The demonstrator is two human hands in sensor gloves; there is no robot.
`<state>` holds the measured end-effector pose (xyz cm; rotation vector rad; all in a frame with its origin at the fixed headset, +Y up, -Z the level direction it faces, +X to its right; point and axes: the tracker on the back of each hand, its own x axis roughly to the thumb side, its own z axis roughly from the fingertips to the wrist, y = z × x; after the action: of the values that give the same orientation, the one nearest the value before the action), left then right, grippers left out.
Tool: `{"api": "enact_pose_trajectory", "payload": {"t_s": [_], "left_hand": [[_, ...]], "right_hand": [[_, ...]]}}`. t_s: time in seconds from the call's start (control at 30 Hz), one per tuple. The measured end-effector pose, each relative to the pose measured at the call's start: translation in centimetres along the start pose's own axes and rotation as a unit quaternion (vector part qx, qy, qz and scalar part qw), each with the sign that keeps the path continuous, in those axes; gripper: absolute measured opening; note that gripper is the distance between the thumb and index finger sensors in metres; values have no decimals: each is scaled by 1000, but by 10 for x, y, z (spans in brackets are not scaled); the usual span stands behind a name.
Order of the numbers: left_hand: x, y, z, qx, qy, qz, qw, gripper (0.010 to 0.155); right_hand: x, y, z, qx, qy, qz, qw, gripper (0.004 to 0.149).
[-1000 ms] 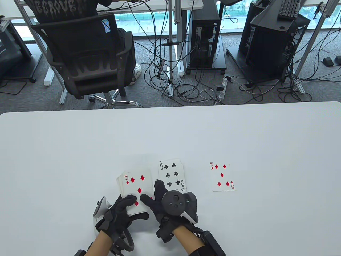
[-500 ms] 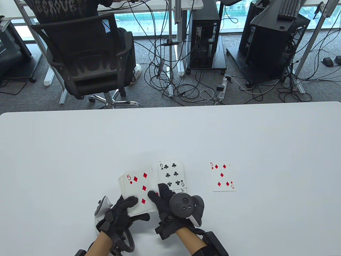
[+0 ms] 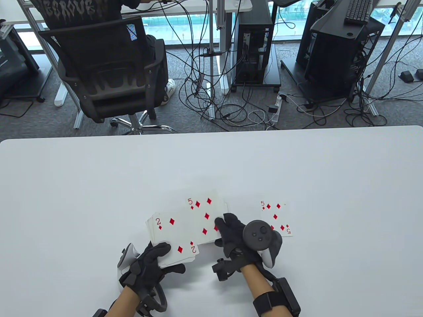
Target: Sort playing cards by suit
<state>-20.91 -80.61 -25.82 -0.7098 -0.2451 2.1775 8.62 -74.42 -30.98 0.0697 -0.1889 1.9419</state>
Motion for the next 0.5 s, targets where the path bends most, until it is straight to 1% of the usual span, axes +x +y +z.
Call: {"api": "enact_pose_trajectory", "payload": {"t_s": [0.07, 0.1, 0.13, 0.17, 0.23, 0.3, 0.33, 0.43, 0.47, 0.5], "left_hand": [[0, 0, 0, 0, -2, 1, 1000, 59], [1, 0, 0, 0, -2, 1, 1000, 60], [0, 0, 0, 0, -3, 1, 1000, 60], [0, 0, 0, 0, -2, 1, 1000, 60], [-1, 0, 0, 0, 0, 3, 1000, 60], [-1, 0, 1, 1, 1, 4, 1000, 60], [-1, 0, 1, 1, 1, 4, 1000, 60], [-1, 0, 1, 1, 1, 4, 1000, 60], [-1, 0, 1, 1, 1, 4, 1000, 59], [-2, 0, 1, 1, 2, 4, 1000, 60]], "right_hand": [[-11, -24, -5, -27, 36, -46, 998, 41], [-15, -34, -7, -43, 47, -42, 997, 41], [-20, -48, -9, -65, 61, -9, 996, 41], [-23, -57, -11, -75, 61, 28, 995, 41], [-32, -78, -13, -101, 72, 143, 982, 43], [-39, -89, -15, -100, 97, 221, 965, 43], [-42, -92, -16, -96, 107, 242, 960, 43], [-51, -96, -19, -73, 133, 345, 926, 45], [-53, -95, -20, -67, 144, 405, 900, 46], [-54, -95, -21, -56, 149, 444, 882, 46]]}}
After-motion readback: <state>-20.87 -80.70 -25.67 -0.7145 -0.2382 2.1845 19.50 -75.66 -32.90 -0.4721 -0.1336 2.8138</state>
